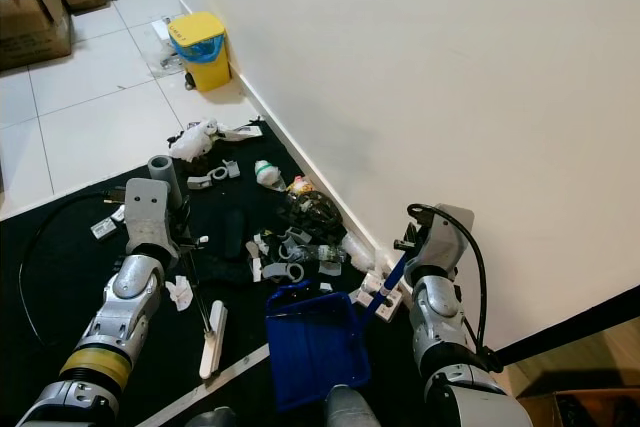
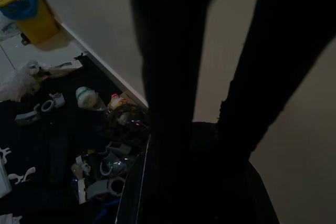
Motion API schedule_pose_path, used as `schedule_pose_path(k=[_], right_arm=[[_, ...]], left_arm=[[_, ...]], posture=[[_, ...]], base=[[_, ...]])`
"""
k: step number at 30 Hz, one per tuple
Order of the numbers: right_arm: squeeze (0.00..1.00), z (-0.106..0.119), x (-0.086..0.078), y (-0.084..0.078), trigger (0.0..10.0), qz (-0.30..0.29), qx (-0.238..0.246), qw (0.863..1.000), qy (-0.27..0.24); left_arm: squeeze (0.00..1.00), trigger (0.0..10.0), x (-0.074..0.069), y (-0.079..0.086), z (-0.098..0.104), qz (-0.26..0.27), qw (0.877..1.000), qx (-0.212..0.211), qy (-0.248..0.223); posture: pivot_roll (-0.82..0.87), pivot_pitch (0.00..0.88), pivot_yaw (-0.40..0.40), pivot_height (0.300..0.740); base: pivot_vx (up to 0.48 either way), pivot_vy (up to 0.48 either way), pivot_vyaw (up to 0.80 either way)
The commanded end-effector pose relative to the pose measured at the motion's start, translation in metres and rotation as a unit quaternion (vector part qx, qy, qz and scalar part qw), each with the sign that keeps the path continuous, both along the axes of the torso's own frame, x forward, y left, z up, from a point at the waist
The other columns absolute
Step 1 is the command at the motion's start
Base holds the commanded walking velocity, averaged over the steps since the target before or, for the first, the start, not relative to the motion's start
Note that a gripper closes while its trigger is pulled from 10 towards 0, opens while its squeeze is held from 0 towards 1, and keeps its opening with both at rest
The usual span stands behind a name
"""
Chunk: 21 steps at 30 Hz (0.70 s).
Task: Sweep floor
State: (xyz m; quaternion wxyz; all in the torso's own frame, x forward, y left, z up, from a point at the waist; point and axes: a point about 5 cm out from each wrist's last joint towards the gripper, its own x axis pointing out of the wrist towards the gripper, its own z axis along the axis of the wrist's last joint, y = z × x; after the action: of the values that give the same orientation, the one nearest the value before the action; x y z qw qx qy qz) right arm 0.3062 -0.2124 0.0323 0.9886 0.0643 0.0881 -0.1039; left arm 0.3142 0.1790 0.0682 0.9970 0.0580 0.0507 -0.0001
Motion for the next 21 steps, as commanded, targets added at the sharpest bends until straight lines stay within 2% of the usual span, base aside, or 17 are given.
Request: schedule_pose_path(k=[1,4,6,11,17,21], right_arm=[[0.00,0.006,0.002,-0.004,10.0,-0.010,-0.007,1.000,-0.018],[0.00,0.012,0.004,-0.013,10.0,-0.032,-0.023,0.999,-0.030],[0.00,0.021,0.006,-0.025,10.0,-0.060,-0.038,0.997,-0.042],[0.00,0.026,0.009,-0.034,10.0,-0.079,-0.049,0.995,-0.041],[0.00,0.025,0.009,-0.035,10.0,-0.089,-0.058,0.994,-0.030],[0.00,0.017,0.006,-0.030,10.0,-0.097,-0.035,0.995,-0.009]], left_arm=[[0.00,10.0,-0.002,0.000,-0.005,0.002,1.000,-0.003,0.014],[0.00,10.0,-0.002,0.000,-0.004,-0.001,1.000,0.001,0.012],[0.00,10.0,0.000,0.000,0.004,-0.015,1.000,0.019,0.003],[0.00,10.0,0.004,-0.002,0.014,-0.029,0.999,0.034,-0.007],[0.00,10.0,0.004,-0.001,0.014,-0.029,0.999,0.037,-0.007],[0.00,10.0,0.001,-0.003,0.011,-0.033,0.999,0.038,-0.004]], posture=[[0.02,0.079,0.010,0.740],[0.02,0.086,0.011,0.740],[0.02,0.089,0.012,0.740],[0.02,0.085,0.008,0.740],[0.02,0.086,0.007,0.740],[0.02,0.089,0.004,0.740]], base=[[0.000,0.000,0.00],[0.000,0.000,0.00],[0.000,0.000,0.00],[0.000,0.000,0.00],[0.000,0.000,0.00],[0.000,0.000,0.00]])
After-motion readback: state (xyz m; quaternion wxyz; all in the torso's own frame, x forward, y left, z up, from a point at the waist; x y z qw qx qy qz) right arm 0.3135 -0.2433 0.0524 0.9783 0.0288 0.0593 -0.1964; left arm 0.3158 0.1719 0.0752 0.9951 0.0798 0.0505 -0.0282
